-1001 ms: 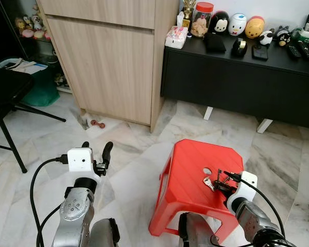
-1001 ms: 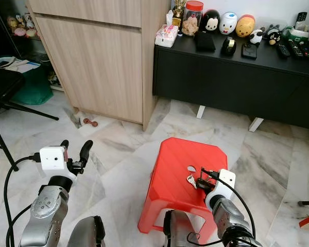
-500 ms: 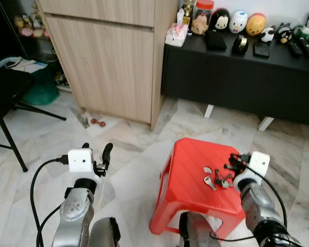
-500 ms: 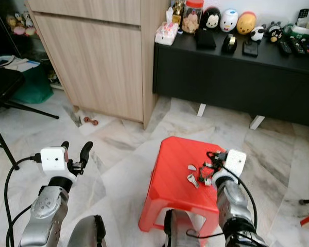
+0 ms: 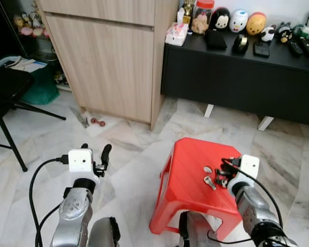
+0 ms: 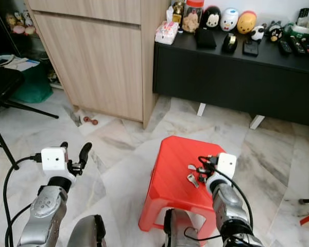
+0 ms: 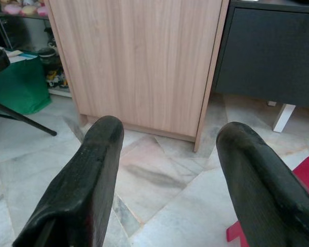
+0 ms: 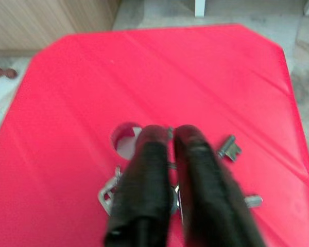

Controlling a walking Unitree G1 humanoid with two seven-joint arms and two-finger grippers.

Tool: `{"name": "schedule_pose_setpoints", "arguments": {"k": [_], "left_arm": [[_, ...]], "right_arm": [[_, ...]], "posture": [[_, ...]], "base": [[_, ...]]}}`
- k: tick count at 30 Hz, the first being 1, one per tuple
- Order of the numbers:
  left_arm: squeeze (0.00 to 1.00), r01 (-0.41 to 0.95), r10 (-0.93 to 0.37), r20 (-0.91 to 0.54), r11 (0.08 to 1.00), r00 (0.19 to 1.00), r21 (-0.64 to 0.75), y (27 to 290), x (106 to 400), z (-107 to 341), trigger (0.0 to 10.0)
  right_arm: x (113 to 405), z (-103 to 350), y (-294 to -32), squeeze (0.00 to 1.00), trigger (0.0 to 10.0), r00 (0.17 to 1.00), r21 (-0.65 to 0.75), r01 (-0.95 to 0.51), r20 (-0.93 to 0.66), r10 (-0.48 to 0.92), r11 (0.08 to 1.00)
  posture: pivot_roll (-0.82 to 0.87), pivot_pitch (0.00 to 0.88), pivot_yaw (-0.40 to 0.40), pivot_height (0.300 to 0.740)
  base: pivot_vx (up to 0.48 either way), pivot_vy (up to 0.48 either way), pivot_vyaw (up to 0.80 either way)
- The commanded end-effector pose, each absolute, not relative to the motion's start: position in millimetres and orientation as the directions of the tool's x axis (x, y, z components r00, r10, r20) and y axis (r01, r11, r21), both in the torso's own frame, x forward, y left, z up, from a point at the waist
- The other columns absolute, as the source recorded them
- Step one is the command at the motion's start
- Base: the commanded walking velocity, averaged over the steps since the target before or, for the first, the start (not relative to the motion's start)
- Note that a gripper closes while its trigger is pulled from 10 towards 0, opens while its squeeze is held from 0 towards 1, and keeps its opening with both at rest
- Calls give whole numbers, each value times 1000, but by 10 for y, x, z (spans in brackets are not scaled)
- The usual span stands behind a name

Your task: Hang keys on a hook

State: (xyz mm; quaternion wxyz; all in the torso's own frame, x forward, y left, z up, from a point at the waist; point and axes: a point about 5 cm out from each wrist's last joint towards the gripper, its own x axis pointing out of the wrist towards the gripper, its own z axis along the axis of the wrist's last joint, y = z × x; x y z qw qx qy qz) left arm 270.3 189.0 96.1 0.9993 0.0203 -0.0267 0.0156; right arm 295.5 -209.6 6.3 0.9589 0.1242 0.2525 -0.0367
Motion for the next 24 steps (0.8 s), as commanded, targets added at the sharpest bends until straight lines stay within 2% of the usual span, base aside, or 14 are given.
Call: {"name": "schedule_pose_setpoints", "arguments": {"k": [1,8,13,14,16,17,24], "left_arm": [[0,-35,33,62,998,998,43,1884,2707,969,10000],[0,-35,32,59,998,998,47,1891,2693,961,10000],[0,-30,28,57,998,998,47,1887,2692,961,10000],[0,-30,27,57,998,998,48,1888,2694,962,10000],[0,-29,27,56,998,998,48,1890,2696,962,10000],[0,-29,26,56,998,998,48,1890,2696,963,10000],[0,-26,24,55,999,998,48,1890,2699,960,10000]], "right_arm": [[2993,106,-2174,1000,10000,867,216,158,-498,-30,963],[3004,111,-2260,1000,10000,845,215,189,-533,-47,958],[2973,72,-2256,1000,10000,824,219,151,-567,-1,964],[2963,58,-2234,478,10000,816,218,110,-577,37,970],[2960,55,-2227,478,10000,813,209,88,-580,51,974],[2958,58,-2249,0,10000,812,206,96,-582,43,974],[2941,68,-2354,0,10000,797,182,101,-603,30,978]], "posture": [[-94,81,-75,596],[-89,77,-73,596],[-87,73,-68,596],[-87,73,-68,596],[-87,71,-67,596],[-87,71,-67,596],[-88,71,-66,596]], "base": [[0,0,0],[0,0,0],[0,0,0],[0,0,0],[0,0,0],[0,0,0],[0,0,0]]}}
